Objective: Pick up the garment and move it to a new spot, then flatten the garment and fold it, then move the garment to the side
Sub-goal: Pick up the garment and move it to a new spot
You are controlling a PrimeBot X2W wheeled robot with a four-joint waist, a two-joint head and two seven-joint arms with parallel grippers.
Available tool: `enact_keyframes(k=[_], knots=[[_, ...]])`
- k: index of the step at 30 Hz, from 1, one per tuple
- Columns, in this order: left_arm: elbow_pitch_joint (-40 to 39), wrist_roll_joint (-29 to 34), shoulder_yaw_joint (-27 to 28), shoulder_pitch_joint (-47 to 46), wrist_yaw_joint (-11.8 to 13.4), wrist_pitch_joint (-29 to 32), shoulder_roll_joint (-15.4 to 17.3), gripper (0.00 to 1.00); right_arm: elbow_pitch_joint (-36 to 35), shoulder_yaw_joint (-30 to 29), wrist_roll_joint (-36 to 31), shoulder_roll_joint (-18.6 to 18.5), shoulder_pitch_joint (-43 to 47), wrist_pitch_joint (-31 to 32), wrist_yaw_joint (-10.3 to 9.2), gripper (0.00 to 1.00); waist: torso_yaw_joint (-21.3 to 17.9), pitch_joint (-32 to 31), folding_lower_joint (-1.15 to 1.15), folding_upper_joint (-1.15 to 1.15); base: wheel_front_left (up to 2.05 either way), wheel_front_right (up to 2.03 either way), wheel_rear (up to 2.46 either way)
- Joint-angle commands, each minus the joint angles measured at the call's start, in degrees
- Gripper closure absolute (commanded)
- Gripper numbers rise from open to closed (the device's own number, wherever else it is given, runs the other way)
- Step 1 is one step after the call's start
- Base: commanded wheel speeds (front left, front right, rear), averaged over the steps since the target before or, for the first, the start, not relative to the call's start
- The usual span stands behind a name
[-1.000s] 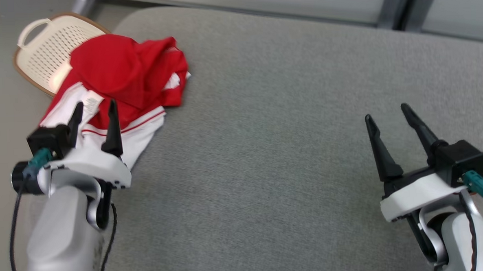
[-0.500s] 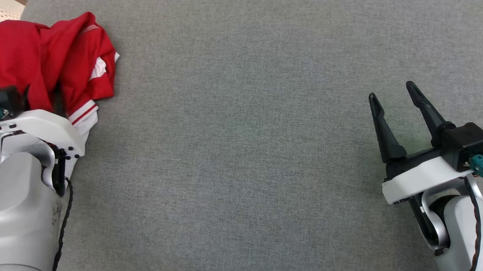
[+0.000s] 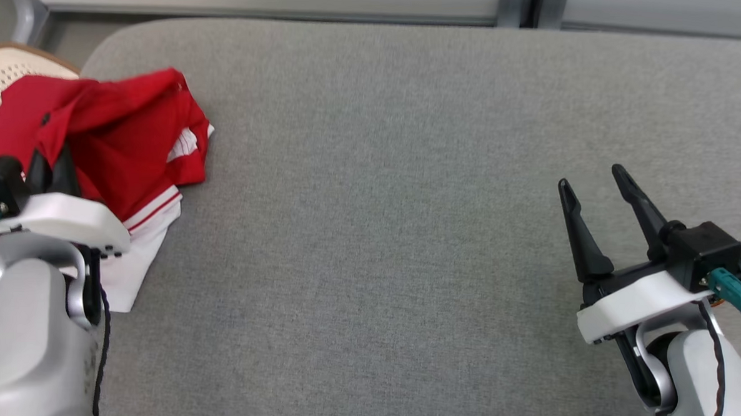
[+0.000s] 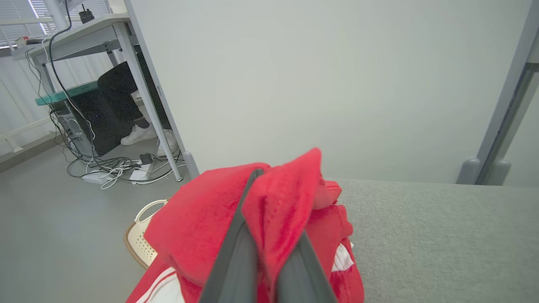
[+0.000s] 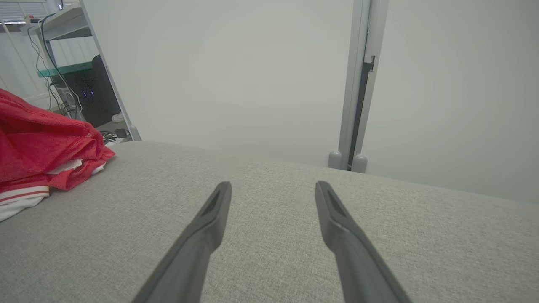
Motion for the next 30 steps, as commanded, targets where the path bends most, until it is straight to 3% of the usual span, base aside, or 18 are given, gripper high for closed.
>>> enact_keyframes(k=[1, 10, 13, 15, 20, 30], knots=[[-2.7, 0.3, 0.4, 2.2, 0.0, -0.2, 0.0, 1.00, 0.3, 0.0, 0.5, 0.0, 0.9, -0.6, -0.02, 0.00, -1.2, -3.4, 0.00, 0.00, 0.00, 0.00, 0.00], [-20.8, 0.7, -1.2, 18.9, 0.4, 0.2, -3.9, 1.00, 1.8, 0.5, 1.8, 1.2, 5.2, -1.1, -0.02, 0.00, -5.4, -10.9, 0.00, 0.00, 0.00, 0.00, 0.00], [-26.5, 0.5, -3.3, 24.2, 0.6, 2.5, -5.6, 1.00, 1.5, 1.0, 2.2, 1.4, 5.9, -0.8, -0.02, 0.00, -8.0, -11.7, 0.00, 0.00, 0.00, 0.00, 0.00], [-31.0, 0.8, -6.6, 26.6, -0.5, 5.0, -7.2, 1.00, 0.8, 1.2, 2.5, 1.6, 5.7, -0.5, -0.02, 0.00, -10.9, -10.7, 0.00, 0.00, 0.00, 0.00, 0.00], [-33.6, 1.7, -13.2, 24.5, -3.2, 7.6, -9.3, 1.00, 0.1, 1.3, 2.6, 1.7, 4.1, -0.7, -0.02, 0.00, -16.8, -7.4, 0.00, 0.00, 0.00, 0.00, 0.00], [-34.4, 3.0, -24.3, 14.5, -6.0, 9.1, -11.2, 1.00, 1.4, 1.2, 3.7, 2.3, 2.2, -3.1, -0.02, 0.00, -30.0, -0.8, 0.00, 0.00, 0.00, 0.00, 0.00]])
